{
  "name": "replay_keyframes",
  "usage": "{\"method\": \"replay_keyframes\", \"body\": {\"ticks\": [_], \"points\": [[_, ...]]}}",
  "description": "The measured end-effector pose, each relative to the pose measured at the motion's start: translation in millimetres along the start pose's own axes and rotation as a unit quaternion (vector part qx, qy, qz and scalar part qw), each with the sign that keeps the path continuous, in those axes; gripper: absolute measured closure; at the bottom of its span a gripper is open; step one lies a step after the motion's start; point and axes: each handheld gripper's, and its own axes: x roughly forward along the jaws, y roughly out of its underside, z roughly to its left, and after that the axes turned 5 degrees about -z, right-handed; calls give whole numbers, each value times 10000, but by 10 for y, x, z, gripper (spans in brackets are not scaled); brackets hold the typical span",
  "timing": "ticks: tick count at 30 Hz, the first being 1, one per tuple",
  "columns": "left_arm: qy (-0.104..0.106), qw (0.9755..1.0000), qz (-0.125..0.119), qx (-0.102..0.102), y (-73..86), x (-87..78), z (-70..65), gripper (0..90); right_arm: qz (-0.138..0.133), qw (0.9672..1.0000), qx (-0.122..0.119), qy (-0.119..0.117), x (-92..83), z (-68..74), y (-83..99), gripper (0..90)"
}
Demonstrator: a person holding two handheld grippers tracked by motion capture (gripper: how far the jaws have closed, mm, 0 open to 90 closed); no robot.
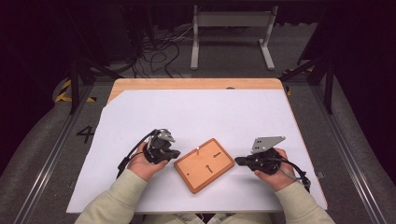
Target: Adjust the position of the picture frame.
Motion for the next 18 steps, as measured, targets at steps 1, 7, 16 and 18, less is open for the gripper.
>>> {"method": "replay_keyframes", "body": {"ticks": [1,7,16,18], "points": [[44,10000,-3,38,18,-33,-22,900,137,9999,-94,-43,72,32,1,900],[712,9961,267,447,70,-103,-267,900,76,9999,-85,-90,67,31,-19,900],[1545,9737,1191,1176,78,83,-514,900,26,9999,-66,-127,54,23,-18,900],[1579,9715,1265,1235,68,122,-529,900,18,9999,-52,-113,49,16,-18,900]]}}
